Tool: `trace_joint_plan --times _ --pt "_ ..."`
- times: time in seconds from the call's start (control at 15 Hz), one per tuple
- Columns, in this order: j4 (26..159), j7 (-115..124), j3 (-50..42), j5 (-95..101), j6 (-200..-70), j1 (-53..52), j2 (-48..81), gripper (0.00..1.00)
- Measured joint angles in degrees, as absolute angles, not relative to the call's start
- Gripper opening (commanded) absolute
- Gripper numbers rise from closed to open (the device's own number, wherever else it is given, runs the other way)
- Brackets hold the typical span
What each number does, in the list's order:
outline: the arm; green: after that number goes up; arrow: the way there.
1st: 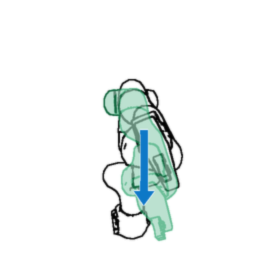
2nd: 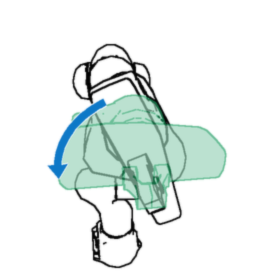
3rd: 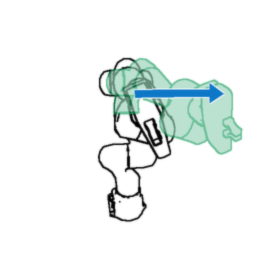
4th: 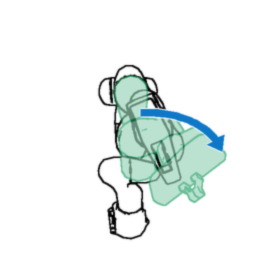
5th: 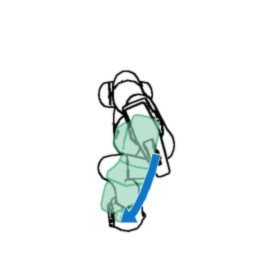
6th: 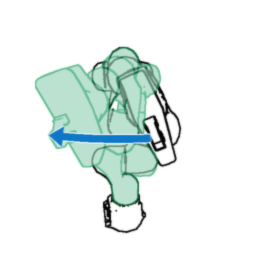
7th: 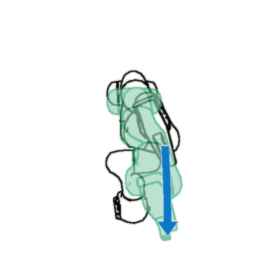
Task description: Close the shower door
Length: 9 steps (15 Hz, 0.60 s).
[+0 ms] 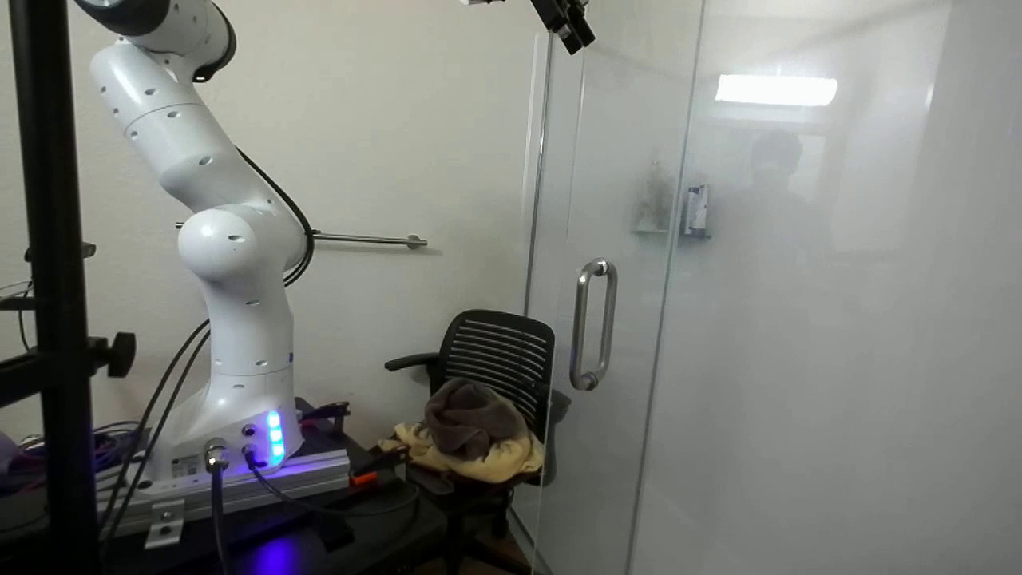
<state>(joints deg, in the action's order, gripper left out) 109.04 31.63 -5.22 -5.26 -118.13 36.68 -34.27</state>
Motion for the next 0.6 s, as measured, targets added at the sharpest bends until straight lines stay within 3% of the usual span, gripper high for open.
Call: trace_joint_plan --times 0.6 --pt "108.4 52.6 -3.2 1.5 -122.8 33.9 -32.7 1.0"
